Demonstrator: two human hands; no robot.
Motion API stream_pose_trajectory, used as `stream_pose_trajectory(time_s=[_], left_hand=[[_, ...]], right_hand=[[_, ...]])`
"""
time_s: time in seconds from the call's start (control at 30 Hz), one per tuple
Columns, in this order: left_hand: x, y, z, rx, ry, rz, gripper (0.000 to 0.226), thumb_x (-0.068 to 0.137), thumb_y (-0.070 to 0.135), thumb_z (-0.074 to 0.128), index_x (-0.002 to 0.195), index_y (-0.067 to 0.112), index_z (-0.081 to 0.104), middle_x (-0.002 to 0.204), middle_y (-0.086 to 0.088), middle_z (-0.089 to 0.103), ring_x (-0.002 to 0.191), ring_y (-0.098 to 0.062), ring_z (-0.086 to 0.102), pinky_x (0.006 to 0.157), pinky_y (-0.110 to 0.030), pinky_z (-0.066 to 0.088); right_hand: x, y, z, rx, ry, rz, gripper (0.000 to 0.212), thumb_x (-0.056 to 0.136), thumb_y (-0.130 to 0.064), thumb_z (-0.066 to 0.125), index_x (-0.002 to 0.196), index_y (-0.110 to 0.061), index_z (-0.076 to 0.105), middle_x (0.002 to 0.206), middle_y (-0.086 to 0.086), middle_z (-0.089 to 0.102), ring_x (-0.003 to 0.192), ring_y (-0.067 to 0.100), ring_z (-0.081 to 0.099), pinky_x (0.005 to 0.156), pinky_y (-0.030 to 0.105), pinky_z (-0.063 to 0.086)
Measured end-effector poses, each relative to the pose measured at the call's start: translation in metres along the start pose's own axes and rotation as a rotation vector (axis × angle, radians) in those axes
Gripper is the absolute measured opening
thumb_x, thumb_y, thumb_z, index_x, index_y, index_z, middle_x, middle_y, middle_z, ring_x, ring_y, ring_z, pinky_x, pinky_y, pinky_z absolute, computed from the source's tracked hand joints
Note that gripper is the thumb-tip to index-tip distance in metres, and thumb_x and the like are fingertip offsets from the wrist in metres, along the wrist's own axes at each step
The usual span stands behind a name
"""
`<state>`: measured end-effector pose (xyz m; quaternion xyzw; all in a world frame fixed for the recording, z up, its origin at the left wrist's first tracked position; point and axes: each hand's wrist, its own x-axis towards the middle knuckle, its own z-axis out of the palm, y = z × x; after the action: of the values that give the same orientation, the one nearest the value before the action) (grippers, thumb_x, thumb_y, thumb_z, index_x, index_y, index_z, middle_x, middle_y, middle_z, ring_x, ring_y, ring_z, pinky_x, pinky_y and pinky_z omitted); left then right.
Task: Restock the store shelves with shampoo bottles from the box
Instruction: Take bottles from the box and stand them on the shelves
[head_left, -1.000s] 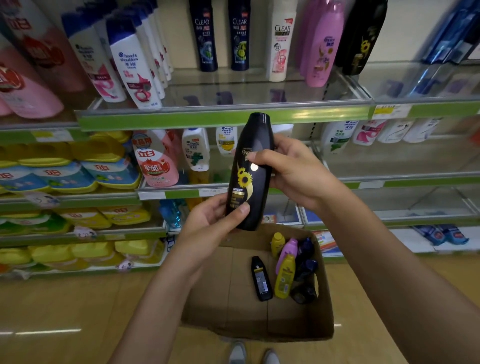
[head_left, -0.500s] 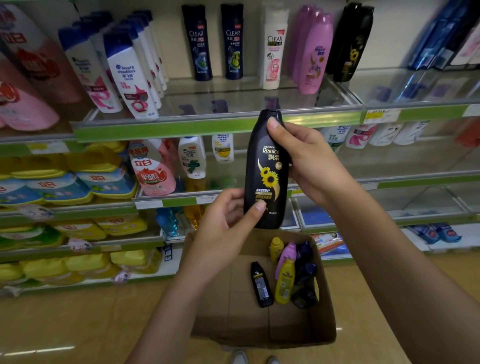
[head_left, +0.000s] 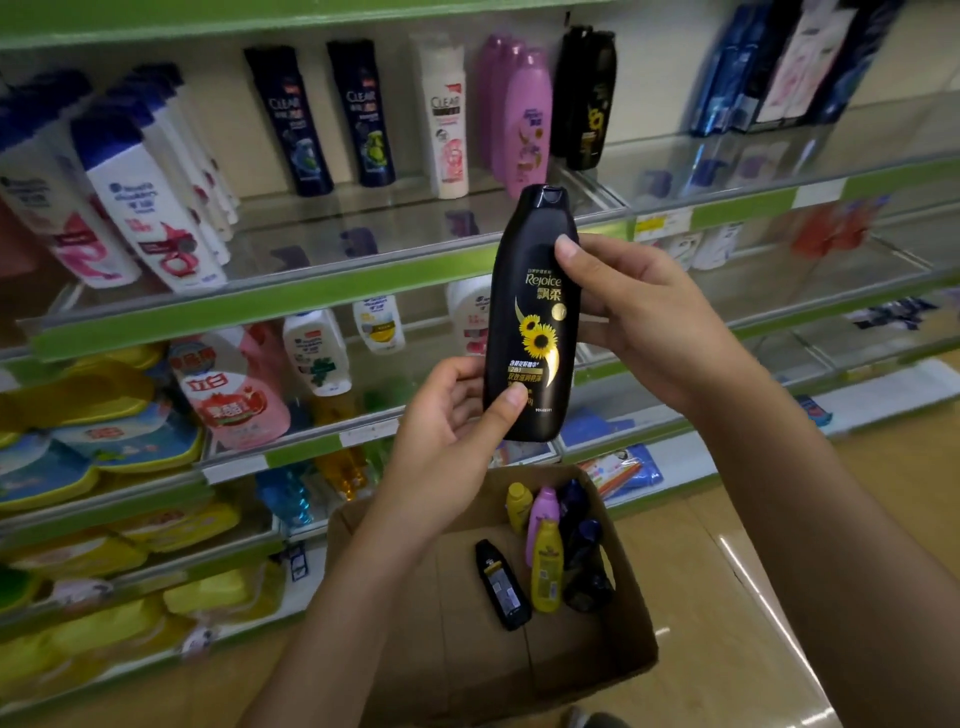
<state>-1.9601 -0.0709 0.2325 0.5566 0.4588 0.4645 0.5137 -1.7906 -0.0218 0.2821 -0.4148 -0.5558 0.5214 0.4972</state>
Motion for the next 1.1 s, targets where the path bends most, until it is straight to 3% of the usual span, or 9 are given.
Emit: stream_pose_trajectory(time_s=[0.2,0.43,0.57,0.7,0.9,1.1], left_hand=[[0.034,0.005,0.031,0.010,-0.039,0.015,0.023,0.085,0.020,0.064,0.105,0.025,0.055,0.101,0.008,0.065,0.087,0.009,0.063,0.070,-0.005,0.046],[0.107,0.016,0.078,0.057,-0.016,-0.009,0.028,0.086,0.018,0.065,0.112,0.017,0.056,0.105,0.006,0.066,0.093,-0.001,0.065,0.076,-0.010,0.051],[0.159,0.020,0.113,0.082,-0.008,-0.017,0.032,0.088,0.014,0.063,0.113,0.030,0.049,0.099,0.015,0.065,0.086,0.008,0.064,0.074,-0.007,0.050],[0.213,0.019,0.143,0.144,0.003,-0.002,0.029,0.089,0.010,0.062,0.114,0.022,0.053,0.098,0.017,0.063,0.084,0.013,0.061,0.077,-0.005,0.047],[0.281,0.011,0.168,0.186,0.132,0.021,0.027,0.089,0.006,0.060,0.111,0.018,0.050,0.107,0.003,0.063,0.105,-0.014,0.062,0.093,-0.025,0.048],[0.327,0.008,0.169,0.329,0.203,0.053,0.036,0.090,0.010,0.061,0.124,0.011,0.050,0.117,-0.006,0.064,0.108,-0.017,0.061,0.098,-0.039,0.048]], right_hand=[[0.018,-0.003,-0.038,-0.013,0.067,-0.017,0.028,0.097,-0.024,0.054,0.111,-0.003,0.066,0.102,0.013,0.071,0.091,0.023,0.067,0.085,0.039,0.056],[0.073,-0.001,-0.105,0.048,0.070,-0.046,0.022,0.096,-0.023,0.056,0.107,-0.008,0.068,0.096,0.007,0.072,0.085,0.017,0.068,0.077,0.032,0.057],[0.112,-0.002,-0.152,0.050,0.048,-0.064,0.025,0.096,-0.020,0.056,0.113,-0.005,0.066,0.091,0.002,0.072,0.079,0.012,0.068,0.062,0.020,0.053],[0.150,-0.003,-0.190,0.045,0.017,-0.103,0.028,0.097,-0.019,0.055,0.119,-0.004,0.063,0.099,0.006,0.070,0.089,0.017,0.068,0.073,0.028,0.056],[0.207,0.002,-0.224,0.061,-0.037,-0.149,0.028,0.097,-0.016,0.054,0.121,-0.005,0.062,0.097,0.006,0.067,0.089,0.019,0.065,0.081,0.039,0.054],[0.251,0.015,-0.236,0.092,-0.070,-0.183,0.030,0.098,-0.013,0.051,0.126,-0.004,0.056,0.102,0.004,0.068,0.096,0.014,0.066,0.085,0.037,0.056]])
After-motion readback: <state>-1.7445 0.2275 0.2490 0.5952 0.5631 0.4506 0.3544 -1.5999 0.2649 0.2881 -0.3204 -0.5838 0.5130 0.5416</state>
